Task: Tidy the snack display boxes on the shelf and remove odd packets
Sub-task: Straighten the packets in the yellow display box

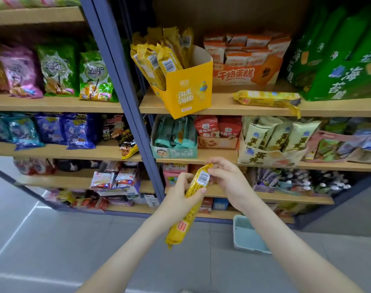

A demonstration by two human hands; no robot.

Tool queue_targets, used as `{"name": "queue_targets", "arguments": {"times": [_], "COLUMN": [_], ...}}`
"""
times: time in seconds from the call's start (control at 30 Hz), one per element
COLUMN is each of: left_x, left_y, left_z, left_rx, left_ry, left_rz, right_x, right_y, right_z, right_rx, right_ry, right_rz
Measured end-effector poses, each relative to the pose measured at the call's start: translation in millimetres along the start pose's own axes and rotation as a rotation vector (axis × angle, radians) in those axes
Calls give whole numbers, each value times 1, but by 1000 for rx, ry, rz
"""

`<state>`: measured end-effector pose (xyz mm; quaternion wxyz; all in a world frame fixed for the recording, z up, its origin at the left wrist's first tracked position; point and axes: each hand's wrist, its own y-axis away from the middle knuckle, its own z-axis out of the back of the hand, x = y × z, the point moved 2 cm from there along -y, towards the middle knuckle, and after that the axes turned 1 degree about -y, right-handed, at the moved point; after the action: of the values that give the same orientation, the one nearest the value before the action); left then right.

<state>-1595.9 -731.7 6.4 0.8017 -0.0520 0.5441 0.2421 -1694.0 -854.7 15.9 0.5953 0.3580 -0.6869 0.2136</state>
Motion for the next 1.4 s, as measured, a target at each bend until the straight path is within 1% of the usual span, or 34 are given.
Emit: {"name": "queue_targets", "arguments": {"times": [0.07, 0.13, 0.2, 0.27, 0.33, 0.4, 0.47, 0.53, 0.6, 0.67, 0.77, 0.93, 1.03, 1.07, 1.13, 1.2, 1.27, 1.33, 1.4], "left_x": [7, 12, 17, 23, 27, 30, 32, 36, 38, 35, 31, 25, 27, 27, 27, 26, 26, 27, 28], "left_y": [1, 2, 3, 3, 2, 1, -1, -5, -9, -12, -16, -22, -28, -29, -30, -30, -32, -32, -32], "left_z": [8, 15, 21, 23, 23, 25, 28, 31, 35, 40, 41, 38, 35, 34, 33, 33, 36, 39, 42], "left_rx": [35, 97, 160, 206, 196, 105, 12, -27, -39, -31, 46, 120, 148, 153, 158, 154, 153, 149, 140], "left_ry": [46, 171, 273, 257, 132, -36, -87, -42, 42, 82, 137, 309, 313, 310, 274, 186, 106, 84, 90], "left_rz": [18, 33, 56, 84, 97, 81, 54, 34, 32, 19, 2, 4, -24, -29, -54, -97, -126, -126, -127], "right_x": [-6, -12, -15, -14, -13, -13, -13, -8, -3, 0, 3, 2, 0, 1, 3, 8, 12, 14, 15], "right_y": [-1, -4, -8, -13, -19, -26, -31, -33, -33, -32, -33, -28, -23, -21, -19, -18, -18, -20, -21], "right_z": [-5, -5, -6, -7, -13, -17, -20, -21, -19, -16, -12, -9, -9, -8, -6, -4, -4, -3, -3], "right_rx": [34, 75, 77, 40, -26, -92, -124, -49, 103, 188, 185, 181, 187, 189, 197, 204, 177, 135, 134], "right_ry": [74, 208, 337, 429, 475, 486, 461, 387, 354, 403, 405, 227, 11, -15, 48, 201, 304, 362, 408], "right_rz": [5, -2, -13, 6, 15, 3, -4, -1, 27, 57, 67, 107, 130, 129, 115, 95, 91, 101, 99]}}
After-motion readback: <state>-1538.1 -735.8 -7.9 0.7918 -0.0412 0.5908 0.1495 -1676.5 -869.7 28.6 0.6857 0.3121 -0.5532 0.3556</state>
